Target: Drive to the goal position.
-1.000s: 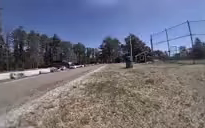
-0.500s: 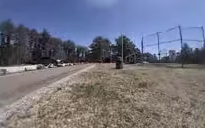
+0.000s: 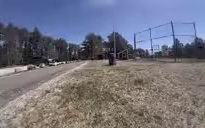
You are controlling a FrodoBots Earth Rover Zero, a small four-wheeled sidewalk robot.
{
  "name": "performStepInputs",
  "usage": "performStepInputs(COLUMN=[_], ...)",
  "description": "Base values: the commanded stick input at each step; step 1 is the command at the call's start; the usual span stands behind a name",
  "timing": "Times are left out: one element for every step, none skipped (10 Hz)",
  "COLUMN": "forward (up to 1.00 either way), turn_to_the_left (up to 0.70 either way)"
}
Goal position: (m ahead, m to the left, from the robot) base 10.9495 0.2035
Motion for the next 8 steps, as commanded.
performStepInputs(forward=[0.70,0.70,0.70,0.70,0.70,0.70,0.70,0.70], turn_to_the_left=[0.00,0.00,0.00,0.00,0.00,0.00,0.00,0.00])
